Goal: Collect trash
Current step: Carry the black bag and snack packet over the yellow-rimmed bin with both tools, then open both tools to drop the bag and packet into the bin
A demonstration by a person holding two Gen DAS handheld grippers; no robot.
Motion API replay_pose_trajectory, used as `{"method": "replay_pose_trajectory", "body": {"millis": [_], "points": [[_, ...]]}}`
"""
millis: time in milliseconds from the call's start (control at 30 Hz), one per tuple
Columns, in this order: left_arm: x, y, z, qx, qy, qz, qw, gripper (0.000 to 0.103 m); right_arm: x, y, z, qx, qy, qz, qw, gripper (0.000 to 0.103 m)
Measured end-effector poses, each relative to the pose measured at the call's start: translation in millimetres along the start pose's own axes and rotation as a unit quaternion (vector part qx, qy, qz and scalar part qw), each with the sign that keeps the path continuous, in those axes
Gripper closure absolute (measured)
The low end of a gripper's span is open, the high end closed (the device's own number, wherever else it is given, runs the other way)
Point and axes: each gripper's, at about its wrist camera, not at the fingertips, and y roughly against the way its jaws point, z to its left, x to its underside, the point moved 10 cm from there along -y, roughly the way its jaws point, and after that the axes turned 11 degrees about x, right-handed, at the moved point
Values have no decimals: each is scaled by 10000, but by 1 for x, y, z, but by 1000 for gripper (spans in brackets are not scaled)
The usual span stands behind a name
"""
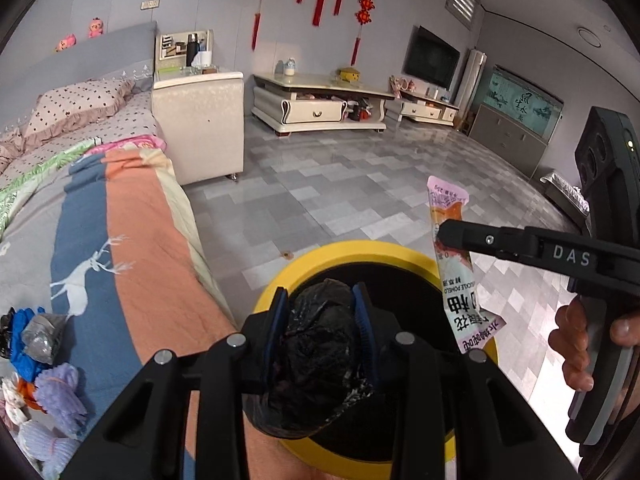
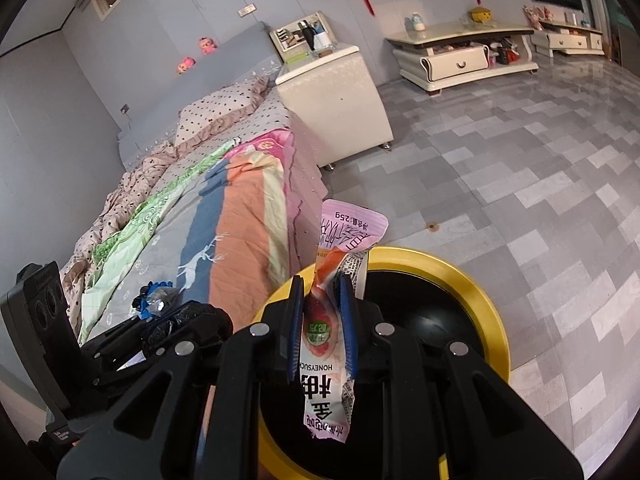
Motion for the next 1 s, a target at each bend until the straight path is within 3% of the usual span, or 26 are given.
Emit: {"method": "replay_pose_trajectory", "body": {"millis": [300,367,433,733,1000], "points": [[11,-12,-10,161,37,146,9998,63,4,-6,-17,150,-191,33,9997,83],[12,-10,-10,167,53,156,9997,51,5,-3,-20,233,-227,11,9995,77],[13,-6,-9,149,53,134,9998,47,7,0,-25,295,-291,-17,9991,74],[11,21,10,-138,73,-37,9999,30,12,19,-25,366,-387,-133,9985,62],[9,67,41,-504,191,-391,9978,19,18,35,8,203,-181,-248,9993,51]]}}
